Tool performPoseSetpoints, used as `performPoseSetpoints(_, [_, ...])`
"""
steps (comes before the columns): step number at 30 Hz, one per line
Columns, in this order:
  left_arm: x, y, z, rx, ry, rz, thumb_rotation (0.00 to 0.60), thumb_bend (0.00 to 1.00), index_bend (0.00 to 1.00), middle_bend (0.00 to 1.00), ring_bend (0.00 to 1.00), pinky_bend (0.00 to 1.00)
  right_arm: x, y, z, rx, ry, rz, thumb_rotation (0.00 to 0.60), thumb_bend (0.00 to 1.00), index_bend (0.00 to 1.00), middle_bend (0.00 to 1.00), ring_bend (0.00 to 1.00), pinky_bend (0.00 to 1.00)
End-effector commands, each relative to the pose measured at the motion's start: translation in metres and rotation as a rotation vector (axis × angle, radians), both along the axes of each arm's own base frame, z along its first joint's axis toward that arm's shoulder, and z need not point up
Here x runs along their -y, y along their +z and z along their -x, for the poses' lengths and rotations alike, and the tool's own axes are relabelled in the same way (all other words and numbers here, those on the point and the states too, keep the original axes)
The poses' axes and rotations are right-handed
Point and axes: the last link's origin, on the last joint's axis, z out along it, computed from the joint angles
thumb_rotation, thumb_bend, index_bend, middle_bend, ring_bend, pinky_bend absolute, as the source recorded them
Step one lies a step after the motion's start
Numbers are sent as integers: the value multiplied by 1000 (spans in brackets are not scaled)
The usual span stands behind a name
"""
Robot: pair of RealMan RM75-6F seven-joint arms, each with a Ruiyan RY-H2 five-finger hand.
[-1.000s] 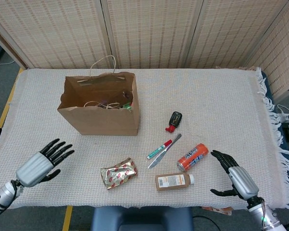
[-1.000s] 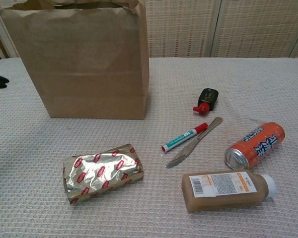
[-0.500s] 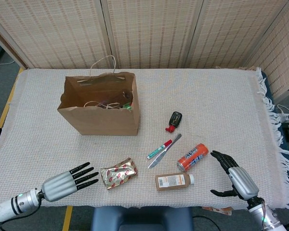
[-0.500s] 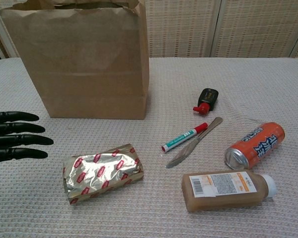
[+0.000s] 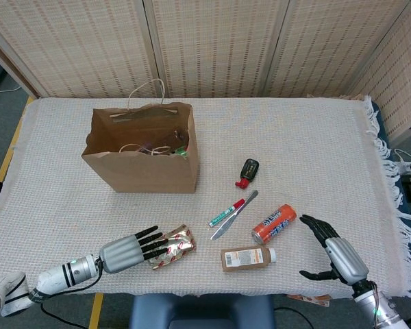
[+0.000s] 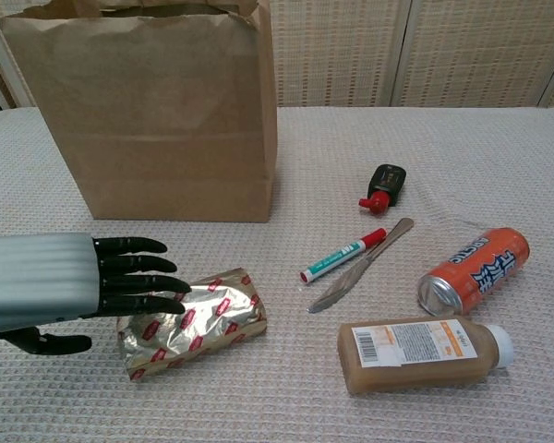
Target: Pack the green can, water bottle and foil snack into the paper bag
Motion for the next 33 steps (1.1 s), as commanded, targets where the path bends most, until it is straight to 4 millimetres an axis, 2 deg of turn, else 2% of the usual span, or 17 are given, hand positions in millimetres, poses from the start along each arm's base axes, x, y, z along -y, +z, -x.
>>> performPoseSetpoints(1, [-2,-8,-5,4,3,-2,600,362,0,0,0,25,0,0,0,2,-1,-3,600,0,0,0,0,0])
performPoseSetpoints(15, [5,-26,-39,144,67,39,600,361,0,0,0,28,-1,0,-2,6,-2,-5,600,0,0,0,0,0])
performPoseSetpoints(23, [-6,-48,-40,114,68,21,600,361,0,0,0,36,0,1,-2,9,0,2,600,0,0,0,0,0])
performPoseSetpoints(28, [-8,-52,-41,105,70,18,600,367,0,0,0,59,0,1,-2,10,-2,4,600,0,0,0,0,0])
performPoseSetpoints(33, [-1,-63,-40,85,52,46,600,384,4,0,9,158,1,2,-2,15,-1,13,600,0,0,0,0,0])
